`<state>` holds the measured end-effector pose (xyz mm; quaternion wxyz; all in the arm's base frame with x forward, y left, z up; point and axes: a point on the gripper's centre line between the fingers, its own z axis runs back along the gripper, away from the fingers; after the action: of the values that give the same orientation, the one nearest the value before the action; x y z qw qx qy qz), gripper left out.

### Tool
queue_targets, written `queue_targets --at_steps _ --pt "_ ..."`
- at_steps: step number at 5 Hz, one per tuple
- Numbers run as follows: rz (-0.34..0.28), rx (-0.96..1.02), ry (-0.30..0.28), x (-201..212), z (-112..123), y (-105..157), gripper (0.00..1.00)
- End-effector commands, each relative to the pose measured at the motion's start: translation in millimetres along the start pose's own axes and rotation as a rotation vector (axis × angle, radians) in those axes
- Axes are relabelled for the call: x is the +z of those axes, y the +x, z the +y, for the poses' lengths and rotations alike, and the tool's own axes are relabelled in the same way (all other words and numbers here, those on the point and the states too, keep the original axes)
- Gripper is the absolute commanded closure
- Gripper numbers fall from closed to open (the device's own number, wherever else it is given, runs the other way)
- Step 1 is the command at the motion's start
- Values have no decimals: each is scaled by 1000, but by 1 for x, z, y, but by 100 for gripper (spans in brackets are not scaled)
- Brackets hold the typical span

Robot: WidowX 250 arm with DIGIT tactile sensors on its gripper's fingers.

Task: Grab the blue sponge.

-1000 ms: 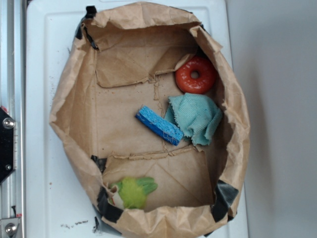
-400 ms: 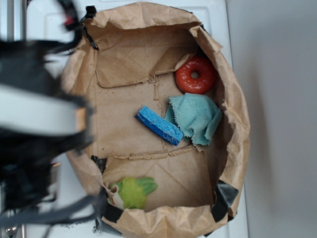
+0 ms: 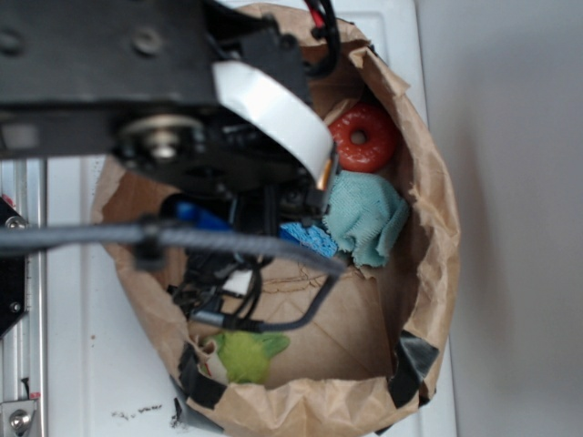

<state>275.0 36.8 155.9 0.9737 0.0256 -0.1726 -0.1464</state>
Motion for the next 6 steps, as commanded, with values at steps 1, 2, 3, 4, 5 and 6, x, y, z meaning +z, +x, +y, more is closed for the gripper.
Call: queue_targets --at_steps 1,2,3,4,5,6 --pt "54 -5 -16 -44 5 -7 0" --pt "81 -21 -38 -58 -5 -8 0" --pt "136 -56 -42 -76 -8 -7 0" --pt "136 -56 -42 -76 -8 -7 0" --pt "136 -56 -42 -76 -8 -7 0" --pt "136 -56 -42 -76 -8 -7 0"
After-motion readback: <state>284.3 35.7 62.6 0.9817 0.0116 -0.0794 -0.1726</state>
